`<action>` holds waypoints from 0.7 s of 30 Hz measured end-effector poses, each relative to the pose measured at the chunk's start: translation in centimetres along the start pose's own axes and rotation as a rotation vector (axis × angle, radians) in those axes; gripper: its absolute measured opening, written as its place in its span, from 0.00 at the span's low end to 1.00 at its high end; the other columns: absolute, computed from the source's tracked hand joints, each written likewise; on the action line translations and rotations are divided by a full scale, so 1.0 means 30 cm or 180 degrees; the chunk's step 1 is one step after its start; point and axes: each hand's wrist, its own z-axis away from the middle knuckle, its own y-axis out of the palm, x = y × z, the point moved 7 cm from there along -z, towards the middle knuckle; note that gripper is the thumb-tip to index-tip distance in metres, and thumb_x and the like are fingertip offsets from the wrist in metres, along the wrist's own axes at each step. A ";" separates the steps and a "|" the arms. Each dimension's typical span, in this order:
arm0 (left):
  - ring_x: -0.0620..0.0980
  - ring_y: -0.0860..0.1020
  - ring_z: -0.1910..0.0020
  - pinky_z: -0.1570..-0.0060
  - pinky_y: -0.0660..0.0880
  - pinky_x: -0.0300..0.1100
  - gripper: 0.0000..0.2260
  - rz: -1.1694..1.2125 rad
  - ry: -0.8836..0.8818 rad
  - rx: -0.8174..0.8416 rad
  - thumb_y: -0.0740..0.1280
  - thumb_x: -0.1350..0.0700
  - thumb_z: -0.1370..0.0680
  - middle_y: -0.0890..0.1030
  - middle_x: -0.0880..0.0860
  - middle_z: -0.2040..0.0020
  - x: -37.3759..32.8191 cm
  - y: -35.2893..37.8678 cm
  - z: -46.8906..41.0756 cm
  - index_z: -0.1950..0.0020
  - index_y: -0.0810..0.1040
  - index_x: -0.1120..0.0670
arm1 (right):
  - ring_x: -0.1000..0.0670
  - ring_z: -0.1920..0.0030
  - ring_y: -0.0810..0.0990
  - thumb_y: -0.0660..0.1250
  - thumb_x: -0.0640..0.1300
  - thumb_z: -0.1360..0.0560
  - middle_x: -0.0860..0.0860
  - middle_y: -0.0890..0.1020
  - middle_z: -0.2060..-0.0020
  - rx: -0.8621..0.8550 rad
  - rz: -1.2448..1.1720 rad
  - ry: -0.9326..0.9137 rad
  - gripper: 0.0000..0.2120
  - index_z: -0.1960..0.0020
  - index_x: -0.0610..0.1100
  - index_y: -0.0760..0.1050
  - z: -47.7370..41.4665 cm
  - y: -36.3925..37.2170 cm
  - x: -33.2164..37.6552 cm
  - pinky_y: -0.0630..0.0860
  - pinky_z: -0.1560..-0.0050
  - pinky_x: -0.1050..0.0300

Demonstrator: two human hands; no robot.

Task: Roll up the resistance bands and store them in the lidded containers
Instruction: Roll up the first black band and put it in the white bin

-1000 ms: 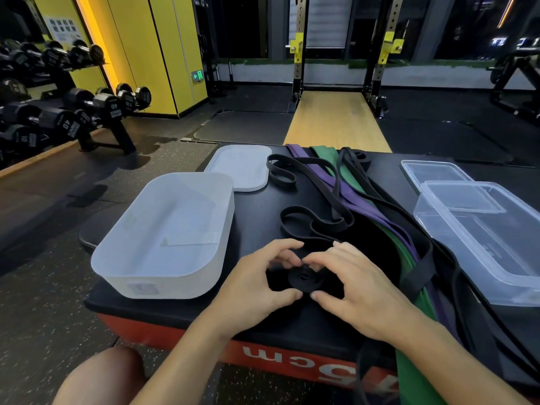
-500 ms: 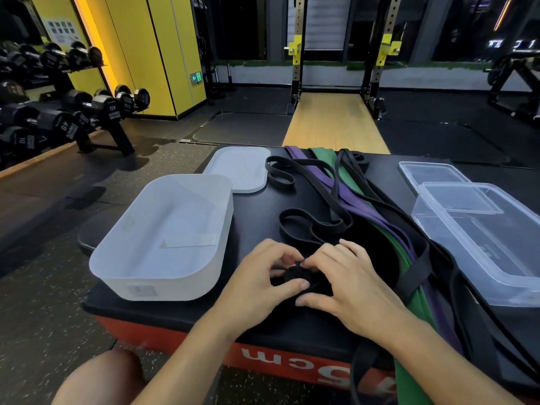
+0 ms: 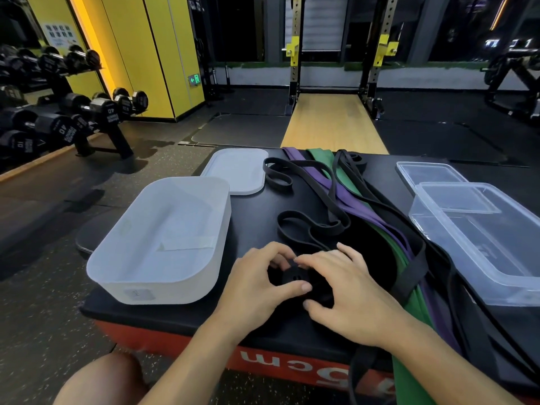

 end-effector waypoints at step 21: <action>0.37 0.75 0.44 0.43 0.71 0.37 0.12 -0.0084 0.0074 -0.0056 0.75 0.39 0.27 0.81 0.38 0.51 -0.001 -0.007 -0.002 0.45 0.81 0.39 | 0.66 0.36 0.65 0.64 0.69 0.26 0.68 0.68 0.45 0.0077 0.0083 0.0143 0.28 0.29 0.62 0.67 -0.023 0.008 -0.012 0.37 0.20 0.53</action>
